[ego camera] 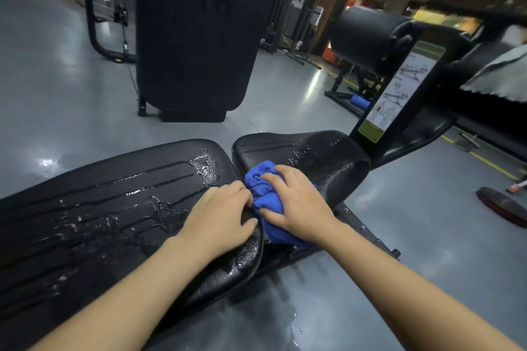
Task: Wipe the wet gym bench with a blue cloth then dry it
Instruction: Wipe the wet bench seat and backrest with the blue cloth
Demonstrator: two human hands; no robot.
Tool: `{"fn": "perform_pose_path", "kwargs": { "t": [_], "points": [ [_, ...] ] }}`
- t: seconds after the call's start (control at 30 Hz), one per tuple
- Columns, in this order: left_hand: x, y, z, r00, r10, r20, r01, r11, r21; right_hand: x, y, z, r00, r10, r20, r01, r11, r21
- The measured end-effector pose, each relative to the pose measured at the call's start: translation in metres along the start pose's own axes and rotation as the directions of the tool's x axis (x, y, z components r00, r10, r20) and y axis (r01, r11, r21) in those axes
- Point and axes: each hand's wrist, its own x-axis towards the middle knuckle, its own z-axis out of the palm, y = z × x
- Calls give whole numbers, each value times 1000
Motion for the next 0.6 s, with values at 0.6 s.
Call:
{"fn": "perform_pose_path", "kwargs": {
  "t": [0.6],
  "points": [
    [32, 11, 13, 986, -88, -141, 99, 992, 72, 174, 19, 46, 983, 88, 163, -88, 996, -7]
  ]
}}
